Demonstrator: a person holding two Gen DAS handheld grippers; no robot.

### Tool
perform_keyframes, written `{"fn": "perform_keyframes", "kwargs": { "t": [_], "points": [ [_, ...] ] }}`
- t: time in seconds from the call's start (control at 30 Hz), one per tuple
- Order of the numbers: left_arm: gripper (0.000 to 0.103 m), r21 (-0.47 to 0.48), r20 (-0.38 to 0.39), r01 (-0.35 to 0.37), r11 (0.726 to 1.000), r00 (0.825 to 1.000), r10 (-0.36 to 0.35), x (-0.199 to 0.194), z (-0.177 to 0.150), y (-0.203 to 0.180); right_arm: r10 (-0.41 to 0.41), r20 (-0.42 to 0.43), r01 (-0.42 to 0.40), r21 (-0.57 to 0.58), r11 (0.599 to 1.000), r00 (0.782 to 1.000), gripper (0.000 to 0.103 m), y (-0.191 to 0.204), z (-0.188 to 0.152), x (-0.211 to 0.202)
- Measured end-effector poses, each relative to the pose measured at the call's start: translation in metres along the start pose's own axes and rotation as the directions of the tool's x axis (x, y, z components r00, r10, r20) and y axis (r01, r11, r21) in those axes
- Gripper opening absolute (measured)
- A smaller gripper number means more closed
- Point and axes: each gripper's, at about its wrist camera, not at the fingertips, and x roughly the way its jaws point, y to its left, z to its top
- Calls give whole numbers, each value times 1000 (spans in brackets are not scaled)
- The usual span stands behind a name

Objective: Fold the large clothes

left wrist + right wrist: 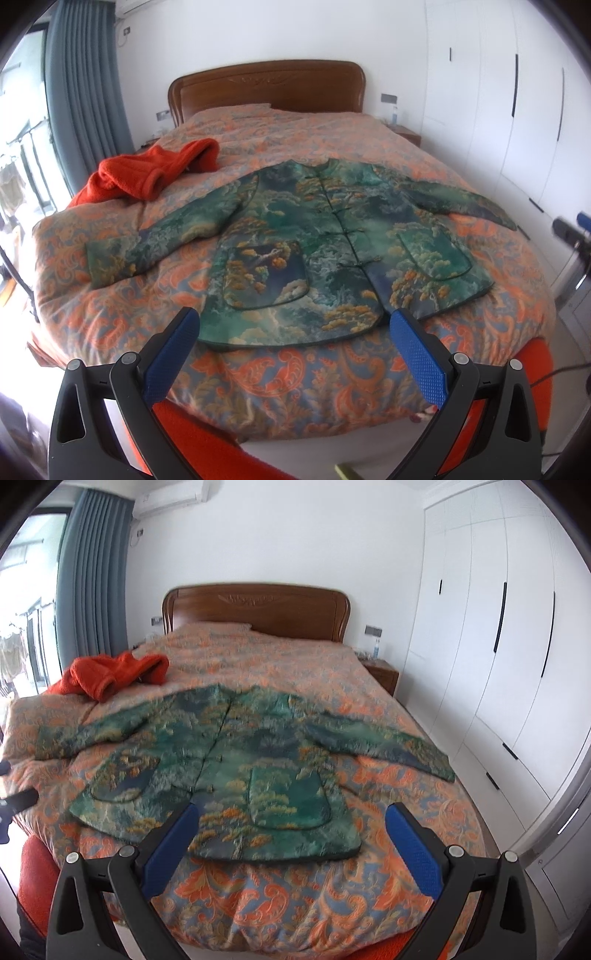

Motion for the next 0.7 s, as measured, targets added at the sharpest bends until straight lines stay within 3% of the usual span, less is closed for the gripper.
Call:
{"fn": "perform_keyframes", "kwargs": {
  "t": [0.13,0.2,0.57,0.7],
  "points": [
    [103,-12,-2,7,1000,1000,-7,0,0,1,-16,161,20,-25,999,987,103,-14,16,-26],
    [103,-12,-2,9,1000,1000,-9,0,0,1,-6,200,19,-61,998,980,103,-14,20,-31],
    [103,-11,-31,-8,1000,999,8,7,-4,2,117,33,-113,-87,990,993,103,9,-6,4],
    [103,-25,-38,-8,1000,999,7,10,-5,5,88,43,-82,-116,990,995,103,8,-10,6]
  ]
}}
